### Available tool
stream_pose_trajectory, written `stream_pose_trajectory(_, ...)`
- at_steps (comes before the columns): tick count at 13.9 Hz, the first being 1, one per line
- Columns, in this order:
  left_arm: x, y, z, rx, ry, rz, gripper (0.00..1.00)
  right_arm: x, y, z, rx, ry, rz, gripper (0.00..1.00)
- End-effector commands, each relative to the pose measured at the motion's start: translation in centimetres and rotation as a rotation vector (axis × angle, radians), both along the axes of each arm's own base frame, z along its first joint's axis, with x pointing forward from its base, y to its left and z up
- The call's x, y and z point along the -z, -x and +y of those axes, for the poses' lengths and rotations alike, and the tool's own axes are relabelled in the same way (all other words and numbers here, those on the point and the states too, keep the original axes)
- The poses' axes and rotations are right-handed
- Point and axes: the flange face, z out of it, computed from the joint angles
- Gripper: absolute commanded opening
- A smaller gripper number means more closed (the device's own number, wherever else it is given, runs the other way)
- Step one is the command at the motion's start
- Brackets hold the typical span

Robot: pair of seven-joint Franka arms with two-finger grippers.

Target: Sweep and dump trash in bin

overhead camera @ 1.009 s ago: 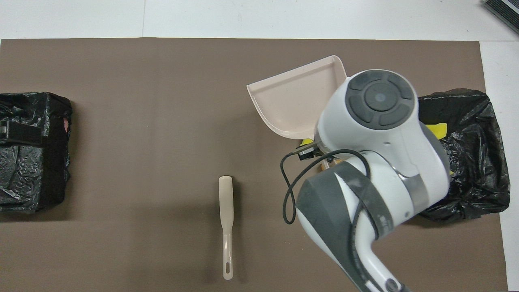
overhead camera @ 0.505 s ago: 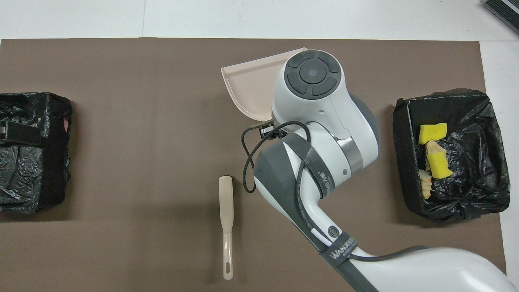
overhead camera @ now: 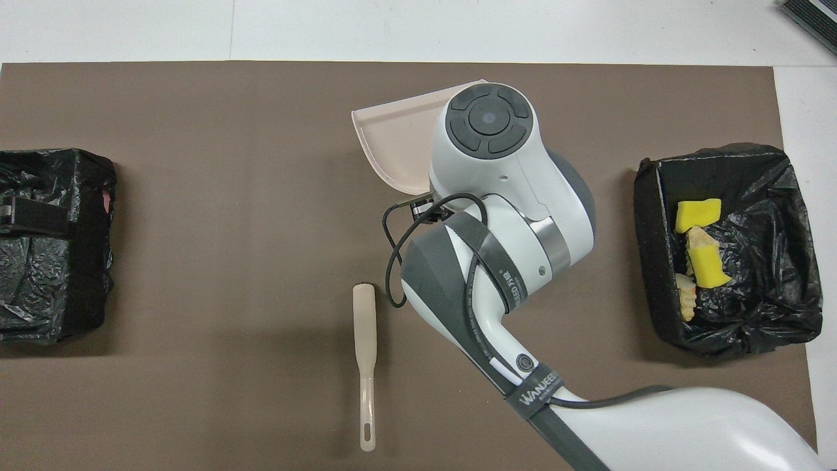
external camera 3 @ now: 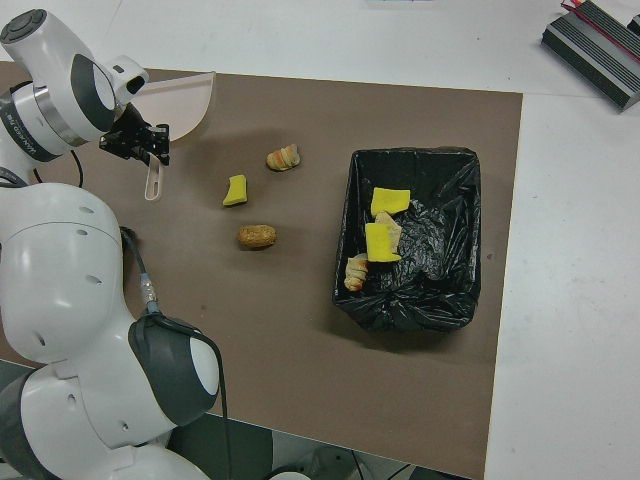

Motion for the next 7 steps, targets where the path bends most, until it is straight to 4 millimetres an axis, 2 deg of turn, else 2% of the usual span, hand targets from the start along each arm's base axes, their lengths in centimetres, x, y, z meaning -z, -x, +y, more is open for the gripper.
stream_pose_trajectory(1,0.2,0.4,0.4,0.008,-0.015,-0.002,1.0,-0.3,-0.4,0.5,0.019,-0.018,-0.013,0.0)
stream_pose_trajectory(5,0.2,0.4,0.3,0.01,-0.015,-0.002,1.0,-0.3,-0.3,0.5,0.021,-0.016,-0.01,0.0)
stream_pose_trajectory(7,0.2,0.4,0.3,0.01,-0.015,-0.002,1.0,-0.5,0.8,2.4,0.012,-0.018,-0.013,0.0)
